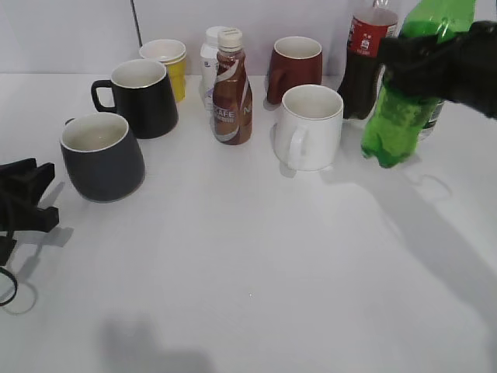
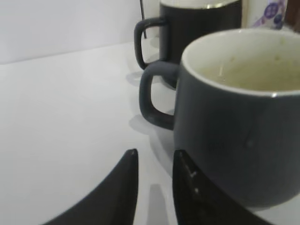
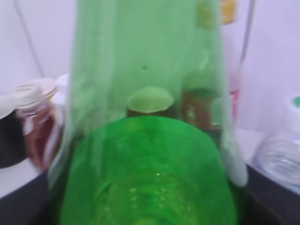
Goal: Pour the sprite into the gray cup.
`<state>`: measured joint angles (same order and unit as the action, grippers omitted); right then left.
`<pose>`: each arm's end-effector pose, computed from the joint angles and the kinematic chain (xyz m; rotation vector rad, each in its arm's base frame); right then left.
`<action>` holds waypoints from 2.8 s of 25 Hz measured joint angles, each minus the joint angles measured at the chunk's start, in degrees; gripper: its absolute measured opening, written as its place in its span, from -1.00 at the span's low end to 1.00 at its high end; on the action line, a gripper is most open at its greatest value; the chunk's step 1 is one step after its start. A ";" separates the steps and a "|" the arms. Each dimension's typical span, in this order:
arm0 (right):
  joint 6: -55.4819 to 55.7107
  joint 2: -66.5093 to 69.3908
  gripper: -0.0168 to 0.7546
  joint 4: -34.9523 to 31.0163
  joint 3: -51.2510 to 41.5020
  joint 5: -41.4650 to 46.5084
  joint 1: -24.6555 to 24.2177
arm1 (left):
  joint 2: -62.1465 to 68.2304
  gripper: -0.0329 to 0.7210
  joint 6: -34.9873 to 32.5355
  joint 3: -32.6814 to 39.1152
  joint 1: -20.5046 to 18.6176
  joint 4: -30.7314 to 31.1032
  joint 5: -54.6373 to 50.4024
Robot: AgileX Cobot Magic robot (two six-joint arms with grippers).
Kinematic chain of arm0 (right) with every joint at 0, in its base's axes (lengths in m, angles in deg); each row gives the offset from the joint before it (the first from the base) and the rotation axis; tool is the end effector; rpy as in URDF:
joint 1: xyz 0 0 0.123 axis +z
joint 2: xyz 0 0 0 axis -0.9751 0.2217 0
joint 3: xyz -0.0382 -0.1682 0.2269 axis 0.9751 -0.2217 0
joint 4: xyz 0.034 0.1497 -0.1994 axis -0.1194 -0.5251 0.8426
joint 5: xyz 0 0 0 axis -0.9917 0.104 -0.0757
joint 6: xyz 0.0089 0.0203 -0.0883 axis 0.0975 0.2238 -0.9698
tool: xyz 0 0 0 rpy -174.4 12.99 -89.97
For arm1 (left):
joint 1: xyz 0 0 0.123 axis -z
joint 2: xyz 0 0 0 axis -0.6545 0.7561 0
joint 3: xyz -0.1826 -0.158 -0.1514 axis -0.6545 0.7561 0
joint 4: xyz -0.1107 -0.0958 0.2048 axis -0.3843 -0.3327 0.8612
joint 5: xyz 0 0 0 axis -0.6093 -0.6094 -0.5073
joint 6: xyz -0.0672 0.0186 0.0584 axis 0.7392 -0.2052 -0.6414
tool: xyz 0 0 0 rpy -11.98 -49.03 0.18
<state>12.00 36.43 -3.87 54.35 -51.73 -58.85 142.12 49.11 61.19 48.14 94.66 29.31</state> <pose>0.2777 0.0958 0.2548 -0.2477 1.6797 0.3205 0.2351 -0.0421 0.1231 0.2947 1.7883 -0.1437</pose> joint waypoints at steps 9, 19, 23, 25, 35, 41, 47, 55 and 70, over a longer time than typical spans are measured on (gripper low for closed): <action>-6.54 6.24 0.29 -0.26 -0.90 -0.92 -0.38 | -7.27 -0.35 0.02 2.10 0.00 0.22 0.01; -6.71 8.29 0.29 -0.26 -1.28 -3.75 -0.38 | -10.97 -0.35 0.02 2.22 0.00 0.34 0.32; -6.71 8.29 0.29 -0.26 -3.17 -4.87 -0.38 | -10.97 -0.35 0.02 2.22 0.00 0.34 0.32; -6.71 8.29 0.34 -0.28 -4.03 -6.40 -0.38 | -10.97 -0.35 0.02 2.22 0.00 0.34 0.32; -7.13 6.73 0.73 -0.58 -4.42 -13.99 -0.38 | -12.17 -0.35 0.02 2.22 0.00 0.75 0.25; -7.63 -2.56 0.74 -0.53 -2.40 -9.15 -0.38 | -23.40 -0.35 0.02 1.49 1.31 -0.48 -8.92; -7.13 -19.32 0.74 0.14 5.78 16.13 -0.38 | -46.63 -0.32 0.07 -7.57 2.29 -4.71 -49.89; -7.54 -37.46 0.73 0.03 7.48 42.80 -0.38 | -74.75 0.12 0.07 -20.14 2.36 -5.68 -95.73; -7.63 -63.42 0.65 -4.21 6.66 98.74 -0.38 | -95.68 0.28 0.07 -20.40 2.36 -5.62 -135.54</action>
<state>4.37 -26.99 -8.08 61.01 47.01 -59.24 46.43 49.18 40.80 50.50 89.05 -106.23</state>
